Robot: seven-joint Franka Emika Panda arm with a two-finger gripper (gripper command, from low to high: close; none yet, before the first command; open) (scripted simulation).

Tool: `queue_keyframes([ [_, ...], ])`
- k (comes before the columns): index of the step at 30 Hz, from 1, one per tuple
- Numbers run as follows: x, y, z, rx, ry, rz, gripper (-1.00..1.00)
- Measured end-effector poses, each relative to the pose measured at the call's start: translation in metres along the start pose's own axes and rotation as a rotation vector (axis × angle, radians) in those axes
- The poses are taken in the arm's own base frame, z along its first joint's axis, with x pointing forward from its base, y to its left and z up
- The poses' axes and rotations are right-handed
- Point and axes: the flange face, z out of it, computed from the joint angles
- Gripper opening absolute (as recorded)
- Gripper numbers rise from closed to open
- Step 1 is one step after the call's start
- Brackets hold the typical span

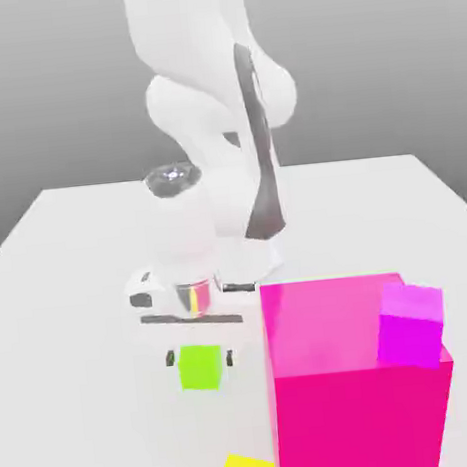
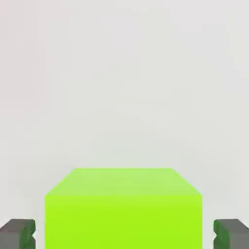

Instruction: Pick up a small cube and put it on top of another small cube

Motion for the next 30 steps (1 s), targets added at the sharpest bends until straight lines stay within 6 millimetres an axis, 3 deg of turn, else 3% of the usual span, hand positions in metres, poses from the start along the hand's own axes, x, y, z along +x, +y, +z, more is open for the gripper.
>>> queue_keyframes([
  [4, 0.0, 0.0, -0.001, 0.0, 0.0, 0.0, -1.0],
  [13, 0.001, 0.0, -0.06, 0.001, -0.002, 0.005, -1.0],
  [15, 0.016, 0.004, -0.063, 0.009, -0.016, 0.058, -1.0],
  [23, 0.078, -0.061, -0.102, 0.044, -0.064, 0.225, -1.0],
  [30, 0.116, -0.128, -0.15, 0.088, -0.132, 0.345, -1.0],
])
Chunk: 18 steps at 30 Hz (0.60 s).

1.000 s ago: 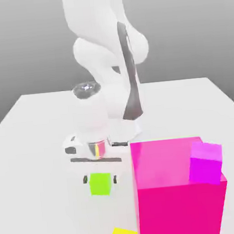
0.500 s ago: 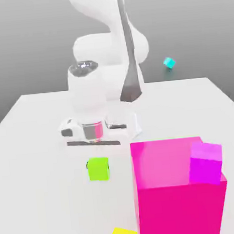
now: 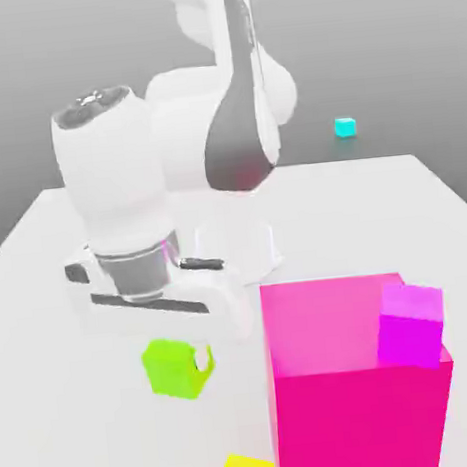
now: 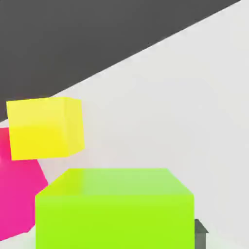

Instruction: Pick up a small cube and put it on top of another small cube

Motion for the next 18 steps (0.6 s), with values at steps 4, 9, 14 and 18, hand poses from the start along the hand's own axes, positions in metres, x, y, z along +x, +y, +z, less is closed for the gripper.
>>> queue_keyframes([
  [4, -0.042, -0.054, -0.039, -0.005, -0.02, 0.002, -1.0],
  [9, -0.108, -0.093, -0.089, -0.033, 0.022, -0.004, -1.0],
  [14, -0.235, -0.116, -0.124, -0.068, 0.116, -0.103, -1.0],
  [18, -0.227, -0.112, -0.078, -0.067, 0.136, -0.084, 1.0],
])
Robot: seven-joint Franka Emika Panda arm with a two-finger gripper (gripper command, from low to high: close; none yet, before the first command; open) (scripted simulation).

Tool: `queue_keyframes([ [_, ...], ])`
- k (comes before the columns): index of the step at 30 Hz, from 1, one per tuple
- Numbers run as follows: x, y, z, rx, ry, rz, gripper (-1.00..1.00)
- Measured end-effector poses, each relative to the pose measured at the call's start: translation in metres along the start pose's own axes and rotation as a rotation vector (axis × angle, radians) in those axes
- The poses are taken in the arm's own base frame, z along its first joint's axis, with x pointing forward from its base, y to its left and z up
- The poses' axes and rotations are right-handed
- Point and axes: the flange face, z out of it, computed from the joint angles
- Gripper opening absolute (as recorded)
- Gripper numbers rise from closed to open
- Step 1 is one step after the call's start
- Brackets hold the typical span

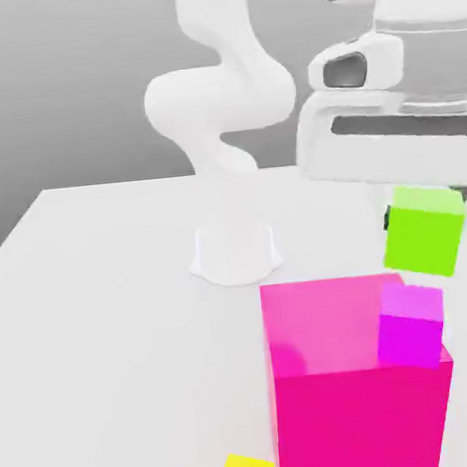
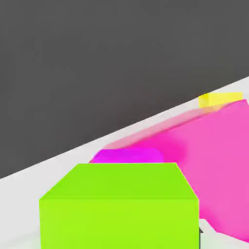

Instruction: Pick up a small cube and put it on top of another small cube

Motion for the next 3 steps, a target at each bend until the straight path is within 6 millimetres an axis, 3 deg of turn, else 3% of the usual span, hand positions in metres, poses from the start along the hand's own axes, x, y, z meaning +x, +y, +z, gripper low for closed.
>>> queue_keyframes([
  [3, 0.0006, 0.0001, 0.0, 0.0, 0.0, 0.001, 1.0],
])
